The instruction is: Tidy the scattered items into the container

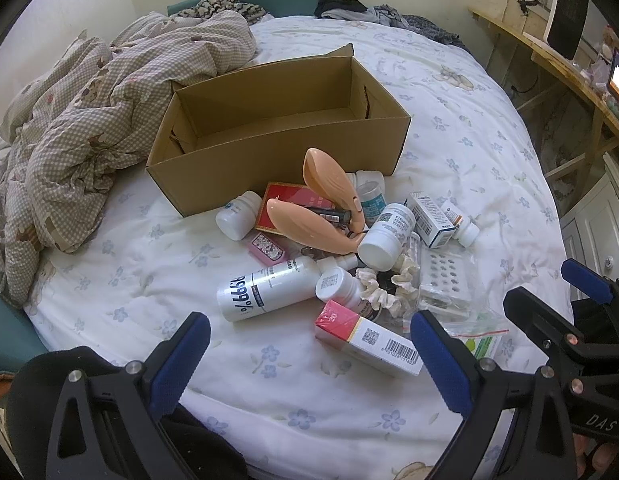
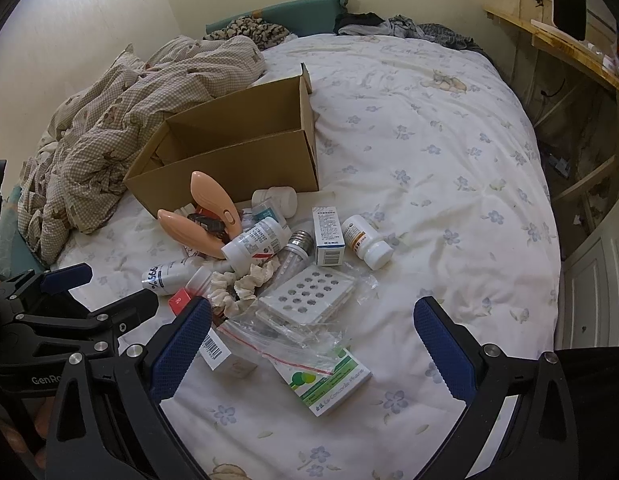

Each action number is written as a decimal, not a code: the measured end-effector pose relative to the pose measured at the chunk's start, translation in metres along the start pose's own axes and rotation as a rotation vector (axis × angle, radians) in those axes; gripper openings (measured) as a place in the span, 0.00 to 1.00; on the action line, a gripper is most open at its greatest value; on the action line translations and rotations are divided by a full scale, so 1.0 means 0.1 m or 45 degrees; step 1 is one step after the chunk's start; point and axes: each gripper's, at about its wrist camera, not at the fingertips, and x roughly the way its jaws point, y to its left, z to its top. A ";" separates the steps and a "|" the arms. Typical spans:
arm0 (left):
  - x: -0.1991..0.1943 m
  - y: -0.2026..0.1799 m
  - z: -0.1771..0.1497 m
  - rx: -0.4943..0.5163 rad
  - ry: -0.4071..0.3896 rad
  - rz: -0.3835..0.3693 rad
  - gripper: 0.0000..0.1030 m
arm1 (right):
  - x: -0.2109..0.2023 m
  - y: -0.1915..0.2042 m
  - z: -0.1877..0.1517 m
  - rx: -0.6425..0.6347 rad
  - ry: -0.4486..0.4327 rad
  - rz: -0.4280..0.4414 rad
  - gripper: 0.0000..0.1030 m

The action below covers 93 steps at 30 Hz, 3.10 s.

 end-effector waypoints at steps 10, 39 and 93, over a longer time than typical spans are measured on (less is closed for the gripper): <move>0.02 0.00 0.00 -0.001 0.009 0.003 0.98 | 0.00 0.01 -0.01 -0.002 -0.003 -0.002 0.99; -0.12 0.66 0.51 -0.164 -0.087 -0.134 0.98 | -0.03 -0.24 0.15 0.042 -0.053 -0.249 0.99; 0.97 0.48 0.69 -0.108 0.219 -0.306 0.44 | 1.65 -0.45 0.74 -0.287 0.527 0.022 0.36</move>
